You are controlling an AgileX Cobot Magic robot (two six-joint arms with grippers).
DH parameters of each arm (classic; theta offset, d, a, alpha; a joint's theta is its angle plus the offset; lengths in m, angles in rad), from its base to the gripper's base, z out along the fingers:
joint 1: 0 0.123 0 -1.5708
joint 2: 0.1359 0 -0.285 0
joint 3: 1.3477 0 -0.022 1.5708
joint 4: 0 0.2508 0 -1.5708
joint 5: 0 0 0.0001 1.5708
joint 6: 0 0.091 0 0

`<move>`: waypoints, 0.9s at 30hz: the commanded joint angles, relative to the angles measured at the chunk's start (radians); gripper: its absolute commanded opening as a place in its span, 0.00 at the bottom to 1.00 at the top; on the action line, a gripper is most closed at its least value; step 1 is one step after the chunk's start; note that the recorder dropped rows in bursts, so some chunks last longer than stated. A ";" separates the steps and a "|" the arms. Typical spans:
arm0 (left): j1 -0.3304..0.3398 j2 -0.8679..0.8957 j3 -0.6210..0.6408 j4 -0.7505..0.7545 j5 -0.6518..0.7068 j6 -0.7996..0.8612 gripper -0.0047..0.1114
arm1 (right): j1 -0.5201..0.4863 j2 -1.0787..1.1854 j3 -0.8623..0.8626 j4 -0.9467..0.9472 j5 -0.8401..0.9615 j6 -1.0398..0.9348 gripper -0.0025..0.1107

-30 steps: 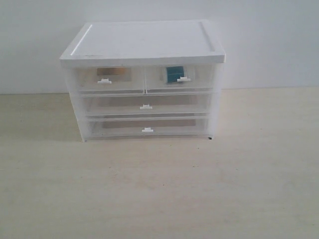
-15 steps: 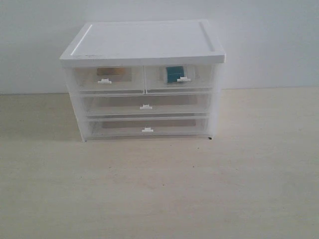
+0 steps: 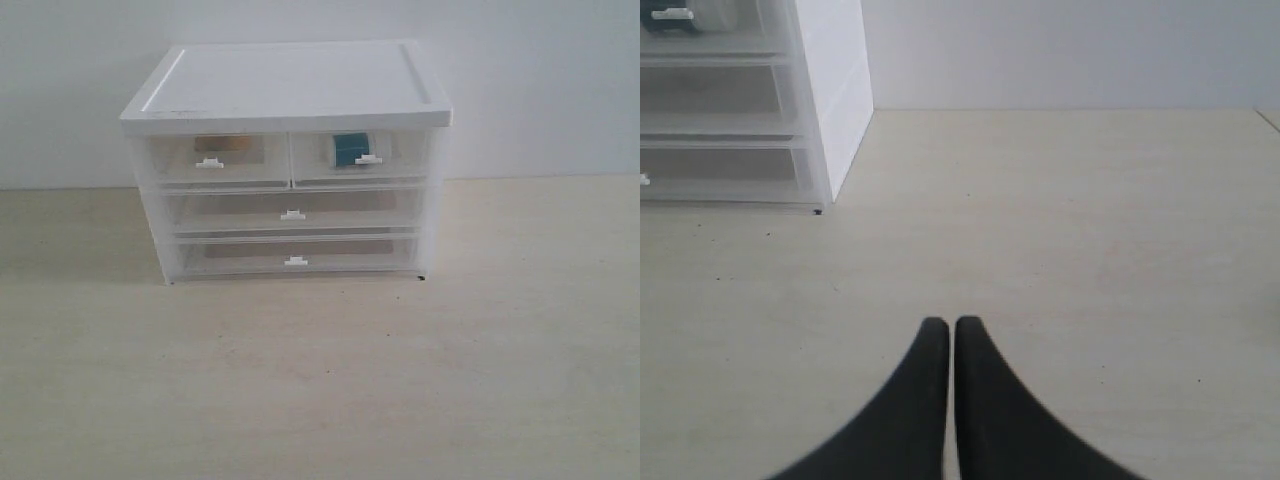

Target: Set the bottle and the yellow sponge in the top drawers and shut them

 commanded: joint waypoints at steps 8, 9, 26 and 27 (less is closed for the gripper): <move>0.073 -0.265 0.191 0.007 -0.042 -0.011 0.08 | -0.003 -0.005 0.005 -0.003 -0.007 0.000 0.02; 0.084 -0.287 0.209 -0.002 -0.042 -0.011 0.08 | -0.003 -0.005 0.005 -0.003 -0.007 0.000 0.02; 0.153 -0.438 0.419 -0.102 -0.102 0.056 0.08 | -0.003 -0.005 0.005 -0.003 -0.007 0.000 0.02; 0.153 -0.438 0.419 -0.102 -0.102 0.042 0.08 | -0.003 -0.005 0.005 -0.003 -0.007 0.000 0.02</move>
